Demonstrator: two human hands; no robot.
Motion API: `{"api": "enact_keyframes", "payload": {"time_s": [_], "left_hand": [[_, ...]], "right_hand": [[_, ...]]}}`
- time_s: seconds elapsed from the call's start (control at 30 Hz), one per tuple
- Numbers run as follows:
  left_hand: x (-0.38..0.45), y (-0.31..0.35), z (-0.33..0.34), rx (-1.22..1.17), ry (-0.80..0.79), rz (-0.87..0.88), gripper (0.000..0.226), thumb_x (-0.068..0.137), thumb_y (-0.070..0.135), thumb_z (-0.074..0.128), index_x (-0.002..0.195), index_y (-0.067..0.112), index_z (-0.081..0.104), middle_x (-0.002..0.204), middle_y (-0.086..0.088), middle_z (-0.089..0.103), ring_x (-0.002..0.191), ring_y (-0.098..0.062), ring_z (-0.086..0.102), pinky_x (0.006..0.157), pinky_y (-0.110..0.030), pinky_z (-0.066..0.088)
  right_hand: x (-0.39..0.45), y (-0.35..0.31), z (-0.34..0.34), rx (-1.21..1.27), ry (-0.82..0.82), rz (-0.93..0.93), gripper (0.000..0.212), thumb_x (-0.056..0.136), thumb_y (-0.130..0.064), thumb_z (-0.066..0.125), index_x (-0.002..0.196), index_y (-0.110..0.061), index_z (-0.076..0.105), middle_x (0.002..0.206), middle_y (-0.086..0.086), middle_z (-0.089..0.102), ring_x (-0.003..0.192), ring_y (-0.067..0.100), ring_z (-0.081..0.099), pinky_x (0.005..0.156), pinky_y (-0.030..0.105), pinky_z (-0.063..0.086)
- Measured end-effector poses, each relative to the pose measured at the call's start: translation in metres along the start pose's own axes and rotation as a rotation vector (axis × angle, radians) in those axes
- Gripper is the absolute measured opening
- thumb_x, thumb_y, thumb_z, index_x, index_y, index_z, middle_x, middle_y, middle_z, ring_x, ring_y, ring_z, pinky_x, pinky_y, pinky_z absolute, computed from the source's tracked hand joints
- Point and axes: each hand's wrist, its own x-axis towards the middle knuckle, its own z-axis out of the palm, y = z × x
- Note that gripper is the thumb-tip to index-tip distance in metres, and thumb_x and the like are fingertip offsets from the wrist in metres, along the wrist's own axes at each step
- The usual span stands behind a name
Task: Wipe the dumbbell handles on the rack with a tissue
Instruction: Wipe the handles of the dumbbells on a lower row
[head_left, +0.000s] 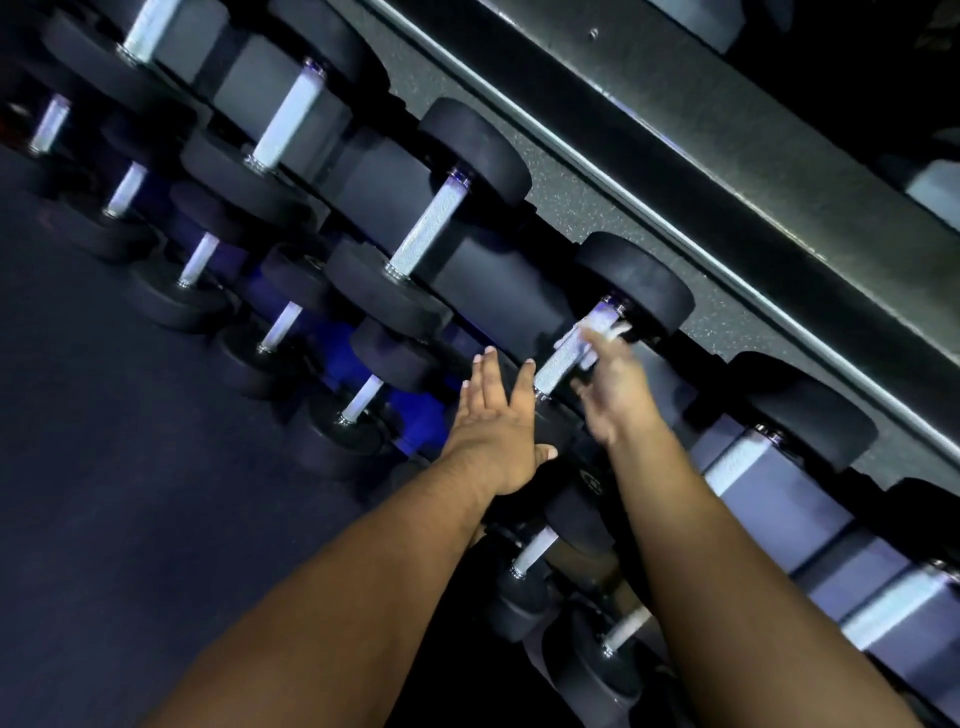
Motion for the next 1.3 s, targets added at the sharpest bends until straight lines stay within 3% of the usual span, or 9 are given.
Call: {"api": "enact_keyframes", "payload": {"time_s": [0.13,0.27,0.47,0.57,0.67,0.8,1.03,1.13,1.3], "left_hand": [[0.0,-0.001,0.0,0.003,-0.002,0.0,0.113,0.092,0.055,0.063,0.157,0.021,-0.023,0.153,-0.024,-0.043,0.148,-0.036,-0.032,0.123,-0.046,-0.011],[0.001,0.0,0.001,-0.007,0.016,0.006,0.114,0.09,0.055,0.066,0.158,0.021,-0.019,0.155,-0.024,-0.04,0.149,-0.037,-0.03,0.123,-0.046,-0.01],[0.001,-0.001,0.0,-0.001,0.007,0.001,0.113,0.091,0.055,0.064,0.157,0.021,-0.021,0.155,-0.024,-0.041,0.148,-0.036,-0.031,0.124,-0.047,-0.009],[0.0,-0.002,0.002,0.003,0.005,0.005,0.113,0.091,0.056,0.064,0.158,0.021,-0.021,0.155,-0.024,-0.04,0.149,-0.037,-0.031,0.124,-0.047,-0.01],[0.001,-0.001,0.0,0.01,0.012,0.008,0.113,0.091,0.056,0.064,0.158,0.021,-0.021,0.155,-0.024,-0.04,0.148,-0.037,-0.031,0.124,-0.047,-0.01],[0.001,0.0,0.0,-0.002,0.005,0.005,0.112,0.092,0.056,0.063,0.157,0.021,-0.022,0.155,-0.024,-0.041,0.148,-0.036,-0.032,0.123,-0.046,-0.011],[0.001,-0.002,0.001,0.0,0.012,0.021,0.113,0.091,0.056,0.064,0.158,0.02,-0.02,0.155,-0.025,-0.04,0.148,-0.038,-0.03,0.124,-0.047,-0.01],[0.001,-0.001,0.0,-0.005,0.019,0.022,0.112,0.091,0.056,0.063,0.158,0.019,-0.02,0.155,-0.026,-0.039,0.149,-0.038,-0.029,0.123,-0.047,-0.009],[0.0,-0.002,0.002,-0.01,0.043,0.024,0.115,0.089,0.058,0.064,0.158,0.018,-0.019,0.157,-0.027,-0.036,0.15,-0.038,-0.027,0.124,-0.047,-0.009]], "right_hand": [[-0.009,0.014,0.006,-0.113,-0.093,0.083,0.006,0.095,-0.018,0.061,0.097,-0.023,0.062,0.074,-0.01,0.07,0.072,0.007,0.066,0.075,0.03,0.044],[0.019,-0.014,0.003,0.282,-0.002,-0.002,0.011,0.097,-0.024,0.058,0.091,-0.019,0.064,0.08,-0.002,0.068,0.083,0.015,0.064,0.092,0.034,0.047],[0.001,0.025,-0.004,-0.163,-0.136,0.078,0.012,0.096,-0.028,0.062,0.107,-0.025,0.063,0.092,-0.004,0.073,0.092,0.016,0.064,0.088,0.037,0.043],[0.009,0.006,-0.006,0.098,-0.041,-0.014,0.014,0.098,-0.026,0.056,0.106,-0.014,0.061,0.088,0.003,0.072,0.084,0.014,0.064,0.079,0.031,0.046],[0.023,-0.012,0.001,0.289,-0.007,-0.029,0.012,0.097,-0.028,0.059,0.094,-0.017,0.063,0.086,0.001,0.068,0.085,0.014,0.062,0.087,0.031,0.047],[0.001,0.021,0.008,-0.148,-0.056,0.024,0.014,0.097,-0.036,0.061,0.097,-0.023,0.057,0.084,-0.004,0.067,0.08,0.011,0.062,0.08,0.033,0.045],[0.013,-0.006,0.001,0.071,0.01,-0.116,0.019,0.101,-0.028,0.053,0.102,-0.01,0.059,0.084,0.005,0.069,0.076,0.009,0.06,0.08,0.028,0.043],[0.001,0.012,0.007,-0.221,0.006,-0.149,0.01,0.102,-0.017,0.053,0.095,-0.013,0.059,0.082,0.0,0.068,0.072,0.006,0.061,0.074,0.023,0.048],[-0.031,0.056,-0.013,-0.685,0.171,-0.28,0.011,0.093,-0.013,0.055,0.087,-0.011,0.065,0.077,0.001,0.068,0.066,0.01,0.055,0.068,0.037,0.048]]}}
